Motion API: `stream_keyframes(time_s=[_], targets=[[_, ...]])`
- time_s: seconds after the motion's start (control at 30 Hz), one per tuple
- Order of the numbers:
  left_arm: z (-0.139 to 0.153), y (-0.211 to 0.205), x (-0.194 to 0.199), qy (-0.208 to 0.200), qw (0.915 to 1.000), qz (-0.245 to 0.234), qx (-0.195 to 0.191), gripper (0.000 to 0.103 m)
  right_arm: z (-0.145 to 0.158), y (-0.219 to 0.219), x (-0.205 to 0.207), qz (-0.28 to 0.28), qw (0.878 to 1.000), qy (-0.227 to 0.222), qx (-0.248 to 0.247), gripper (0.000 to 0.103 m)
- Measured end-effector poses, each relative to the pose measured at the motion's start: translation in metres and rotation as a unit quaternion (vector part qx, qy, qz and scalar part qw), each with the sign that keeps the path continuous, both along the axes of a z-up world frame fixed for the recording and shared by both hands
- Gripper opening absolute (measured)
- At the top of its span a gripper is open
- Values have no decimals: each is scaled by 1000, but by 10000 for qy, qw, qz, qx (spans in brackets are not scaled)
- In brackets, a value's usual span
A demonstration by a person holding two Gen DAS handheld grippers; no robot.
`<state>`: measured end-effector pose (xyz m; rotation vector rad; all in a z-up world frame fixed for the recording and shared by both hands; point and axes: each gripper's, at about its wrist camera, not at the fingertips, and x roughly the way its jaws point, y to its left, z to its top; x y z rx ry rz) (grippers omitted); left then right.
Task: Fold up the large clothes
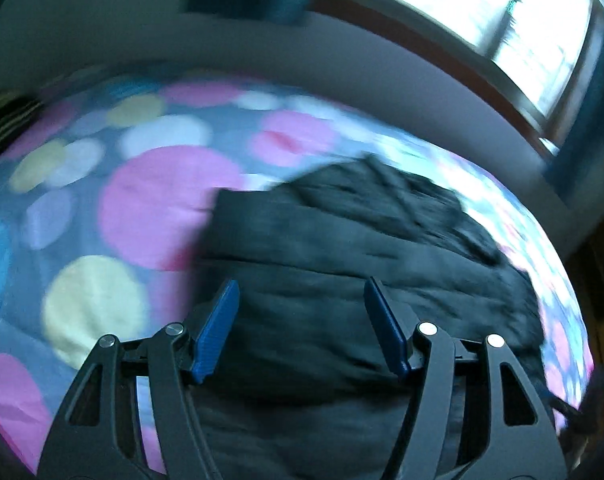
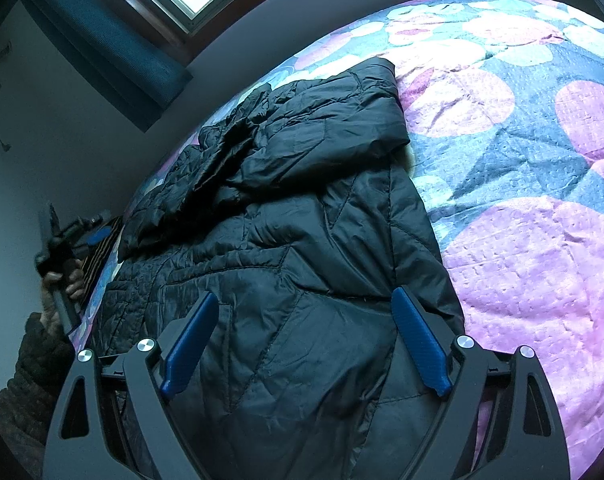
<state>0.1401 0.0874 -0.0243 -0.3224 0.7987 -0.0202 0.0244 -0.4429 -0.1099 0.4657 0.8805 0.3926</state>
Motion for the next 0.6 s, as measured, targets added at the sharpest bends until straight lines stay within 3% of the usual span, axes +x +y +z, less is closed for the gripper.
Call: stream_keyframes(time_s=[0.17, 0.23, 0.3, 0.37, 0.5, 0.6], targets=[[-33, 32, 14, 331, 9991, -30, -280, 61, 0, -2, -1, -6, 10000, -3, 79, 87], [-44, 28, 18, 433, 9986, -196, -225, 31, 0, -2, -1, -11, 9999, -3, 113, 87], [-53, 25, 19, 486, 9984, -272, -44, 26, 0, -3, -1, -14, 9999, 2, 154, 87], [-57, 22, 20, 502, 9982, -336, 42, 26, -1, -4, 0, -17, 9998, 2, 194, 87], [-49, 36, 21, 430, 9982, -329, -240, 27, -1, -4, 0, -17, 9998, -4, 207, 87], [-39, 43, 28, 359, 9983, -258, -374, 34, -1, -4, 0, -17, 9998, -2, 206, 87]])
